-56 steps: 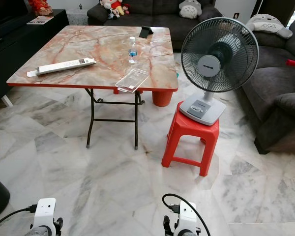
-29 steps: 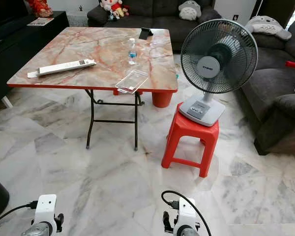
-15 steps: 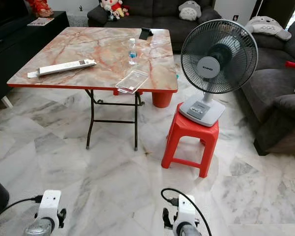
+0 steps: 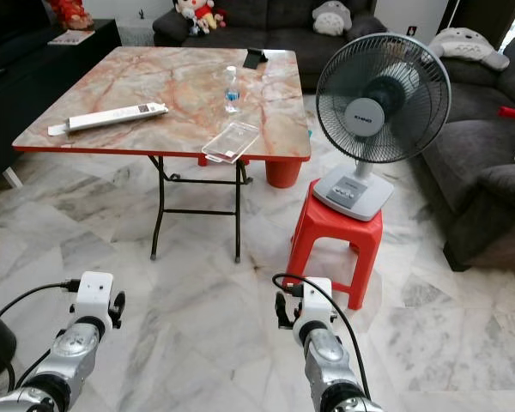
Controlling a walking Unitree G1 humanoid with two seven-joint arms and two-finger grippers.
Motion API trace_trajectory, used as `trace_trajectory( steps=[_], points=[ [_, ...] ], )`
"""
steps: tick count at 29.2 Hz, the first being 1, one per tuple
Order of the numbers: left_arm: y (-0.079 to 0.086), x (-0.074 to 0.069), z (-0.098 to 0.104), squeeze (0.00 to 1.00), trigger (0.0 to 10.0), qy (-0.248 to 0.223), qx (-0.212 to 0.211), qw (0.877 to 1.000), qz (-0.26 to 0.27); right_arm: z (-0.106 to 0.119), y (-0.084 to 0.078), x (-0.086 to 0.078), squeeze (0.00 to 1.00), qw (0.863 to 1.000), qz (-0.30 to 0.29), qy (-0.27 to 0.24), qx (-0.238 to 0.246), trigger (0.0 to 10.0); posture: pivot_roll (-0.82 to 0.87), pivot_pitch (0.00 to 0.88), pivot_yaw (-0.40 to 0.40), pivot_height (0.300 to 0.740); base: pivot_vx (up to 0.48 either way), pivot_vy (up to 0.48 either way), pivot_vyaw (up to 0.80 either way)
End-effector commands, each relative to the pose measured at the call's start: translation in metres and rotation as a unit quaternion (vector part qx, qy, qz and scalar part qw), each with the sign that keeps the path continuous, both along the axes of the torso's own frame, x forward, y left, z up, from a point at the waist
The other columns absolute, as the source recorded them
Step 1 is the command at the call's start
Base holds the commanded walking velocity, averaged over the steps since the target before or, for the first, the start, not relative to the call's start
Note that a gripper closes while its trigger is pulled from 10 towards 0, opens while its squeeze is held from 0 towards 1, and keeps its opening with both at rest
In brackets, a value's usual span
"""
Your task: Picking trash to rubbish bin
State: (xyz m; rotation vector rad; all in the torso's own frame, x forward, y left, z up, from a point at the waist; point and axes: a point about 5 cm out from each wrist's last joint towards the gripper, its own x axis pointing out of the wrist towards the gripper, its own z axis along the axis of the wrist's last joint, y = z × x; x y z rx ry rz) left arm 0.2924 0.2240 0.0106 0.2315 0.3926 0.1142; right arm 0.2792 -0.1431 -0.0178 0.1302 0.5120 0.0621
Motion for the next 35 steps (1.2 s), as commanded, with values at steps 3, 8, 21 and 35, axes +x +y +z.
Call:
trace_trajectory(
  steps=[3,8,21,35],
  points=[
    [0.008,0.005,0.011,0.0,10.0,-0.024,0.046,0.998,-0.029,0.011,0.001,0.011,0.0,0.999,0.008,-0.033,-0.002,10.0,0.05,0.011,-0.002,0.74,0.0,0.0,0.0],
    [0.037,0.004,0.031,0.0,10.0,-0.079,0.094,0.992,-0.012,0.019,0.0,0.016,0.0,0.998,0.009,-0.056,-0.001,10.0,0.06,0.026,-0.008,0.74,0.0,0.0,0.0],
    [-0.008,0.055,0.091,0.0,10.0,-0.209,0.052,0.975,-0.06,0.055,0.003,0.044,0.0,0.989,0.013,-0.148,0.006,10.0,0.02,0.022,-0.023,0.74,0.0,0.0,0.0],
    [-0.014,0.055,0.091,0.0,10.0,-0.219,0.036,0.973,-0.063,0.079,0.016,0.059,0.0,0.979,0.038,-0.201,0.005,10.0,0.02,0.008,-0.024,0.74,0.034,0.0,0.0]
  ],
)
